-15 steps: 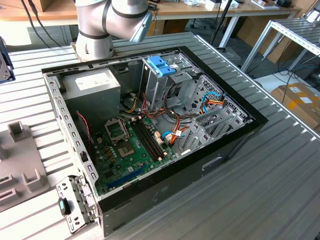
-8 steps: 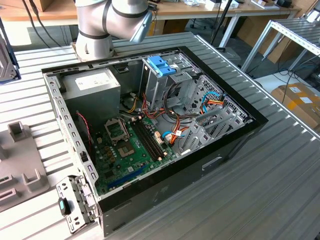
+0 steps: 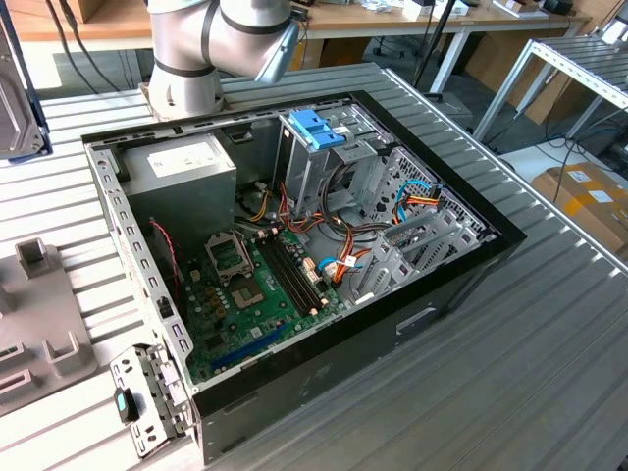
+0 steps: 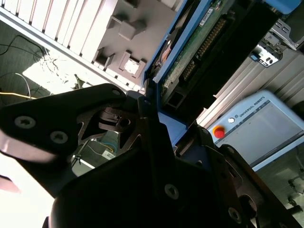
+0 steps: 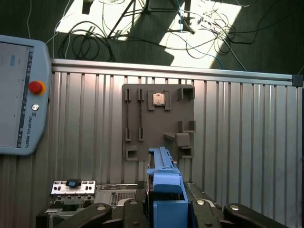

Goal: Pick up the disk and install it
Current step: 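Pick up the disk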

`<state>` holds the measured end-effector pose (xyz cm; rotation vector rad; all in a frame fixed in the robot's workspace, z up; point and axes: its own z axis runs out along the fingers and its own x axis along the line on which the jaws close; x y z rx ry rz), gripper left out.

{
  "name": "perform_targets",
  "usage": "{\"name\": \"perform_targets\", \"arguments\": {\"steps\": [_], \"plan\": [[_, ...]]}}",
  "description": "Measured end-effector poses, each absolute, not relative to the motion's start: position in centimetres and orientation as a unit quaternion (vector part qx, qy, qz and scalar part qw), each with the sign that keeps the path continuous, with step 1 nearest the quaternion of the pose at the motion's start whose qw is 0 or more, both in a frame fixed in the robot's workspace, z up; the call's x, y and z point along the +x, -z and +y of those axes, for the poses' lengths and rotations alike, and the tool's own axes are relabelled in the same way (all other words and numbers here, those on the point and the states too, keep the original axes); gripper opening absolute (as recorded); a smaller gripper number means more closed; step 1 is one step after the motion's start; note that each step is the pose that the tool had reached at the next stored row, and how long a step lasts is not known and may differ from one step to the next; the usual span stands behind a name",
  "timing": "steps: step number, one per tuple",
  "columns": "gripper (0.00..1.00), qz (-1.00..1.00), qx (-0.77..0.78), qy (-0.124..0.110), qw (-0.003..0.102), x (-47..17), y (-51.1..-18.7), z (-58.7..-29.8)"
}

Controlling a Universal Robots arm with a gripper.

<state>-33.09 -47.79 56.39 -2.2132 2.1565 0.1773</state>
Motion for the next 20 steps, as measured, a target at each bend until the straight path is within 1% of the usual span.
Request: {"name": "perform_targets", "arguments": {"steps": [20], "plan": [[0.37,0.697,-0.715,-0.057,0.023,-31.5,-56.3,-47.8]]}}
